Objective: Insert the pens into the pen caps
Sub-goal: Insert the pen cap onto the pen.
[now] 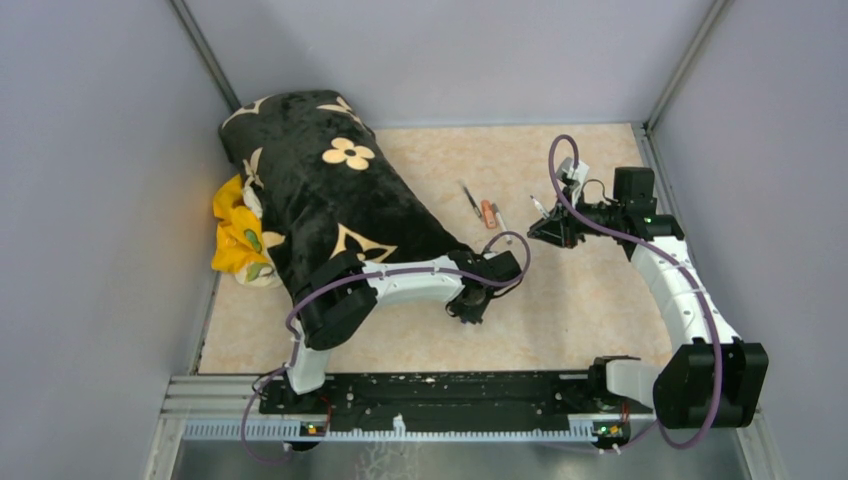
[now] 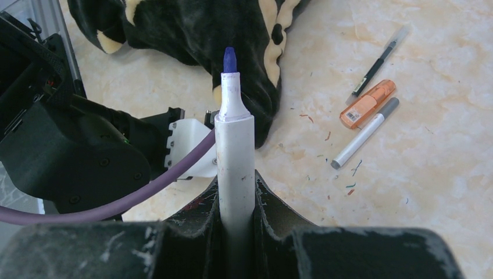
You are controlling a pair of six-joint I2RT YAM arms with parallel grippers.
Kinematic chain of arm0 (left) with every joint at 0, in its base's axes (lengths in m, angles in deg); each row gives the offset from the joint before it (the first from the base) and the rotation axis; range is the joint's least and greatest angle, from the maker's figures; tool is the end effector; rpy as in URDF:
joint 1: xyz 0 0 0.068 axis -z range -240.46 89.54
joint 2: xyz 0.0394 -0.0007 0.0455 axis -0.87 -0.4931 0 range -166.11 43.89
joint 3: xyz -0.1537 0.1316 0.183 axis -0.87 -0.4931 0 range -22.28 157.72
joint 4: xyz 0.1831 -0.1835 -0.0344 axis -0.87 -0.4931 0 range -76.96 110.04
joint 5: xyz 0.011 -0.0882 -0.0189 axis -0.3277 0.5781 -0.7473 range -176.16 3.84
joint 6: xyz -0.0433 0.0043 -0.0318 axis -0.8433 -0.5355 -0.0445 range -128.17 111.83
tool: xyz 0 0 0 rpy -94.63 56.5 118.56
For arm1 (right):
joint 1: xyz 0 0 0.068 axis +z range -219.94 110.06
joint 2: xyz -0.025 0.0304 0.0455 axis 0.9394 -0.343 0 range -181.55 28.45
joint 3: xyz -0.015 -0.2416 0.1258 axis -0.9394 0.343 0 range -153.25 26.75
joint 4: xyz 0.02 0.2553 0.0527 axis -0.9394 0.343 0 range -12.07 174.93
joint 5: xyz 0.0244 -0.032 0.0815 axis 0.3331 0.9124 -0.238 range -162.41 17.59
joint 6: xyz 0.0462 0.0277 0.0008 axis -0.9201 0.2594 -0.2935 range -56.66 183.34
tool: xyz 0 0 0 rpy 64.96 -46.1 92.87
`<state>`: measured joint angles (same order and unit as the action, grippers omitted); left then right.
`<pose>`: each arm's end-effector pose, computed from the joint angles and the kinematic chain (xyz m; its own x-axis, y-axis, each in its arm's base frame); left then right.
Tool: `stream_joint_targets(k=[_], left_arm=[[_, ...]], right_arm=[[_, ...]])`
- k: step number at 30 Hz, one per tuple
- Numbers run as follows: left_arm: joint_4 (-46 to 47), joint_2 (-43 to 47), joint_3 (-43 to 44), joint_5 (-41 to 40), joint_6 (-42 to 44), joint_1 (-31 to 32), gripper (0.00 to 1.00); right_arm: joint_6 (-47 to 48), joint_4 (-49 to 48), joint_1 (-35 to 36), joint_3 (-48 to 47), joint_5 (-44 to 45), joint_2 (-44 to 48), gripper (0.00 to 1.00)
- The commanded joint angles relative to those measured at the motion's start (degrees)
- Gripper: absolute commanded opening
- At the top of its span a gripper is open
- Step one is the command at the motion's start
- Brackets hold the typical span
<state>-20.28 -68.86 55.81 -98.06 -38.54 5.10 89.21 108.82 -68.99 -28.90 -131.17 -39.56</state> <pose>0.1664 -0.3484 0.1619 -0.7841 0.5292 -0.3244 0.5473 0.8359 0.0409 0.2401 0.0344 0.3011 -0.3409 -0.2321 -0.9110 -0.8669 0.4525 0.2091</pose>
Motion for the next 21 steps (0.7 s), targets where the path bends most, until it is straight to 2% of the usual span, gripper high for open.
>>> stream_joint_targets(k=[1, 21], left_arm=[[-2.8, -2.85, 1.28, -1.89, -0.56, 0.69, 0.27], [-1.02, -7.01, -0.2, 1.55, 3.87, 0.71, 0.29]], right_arm=[[0.49, -1.08, -0.53, -2.21, -1.7, 0.07, 0.0], [0.67, -0.75, -0.77, -2.38, -2.13, 0.57, 0.0]])
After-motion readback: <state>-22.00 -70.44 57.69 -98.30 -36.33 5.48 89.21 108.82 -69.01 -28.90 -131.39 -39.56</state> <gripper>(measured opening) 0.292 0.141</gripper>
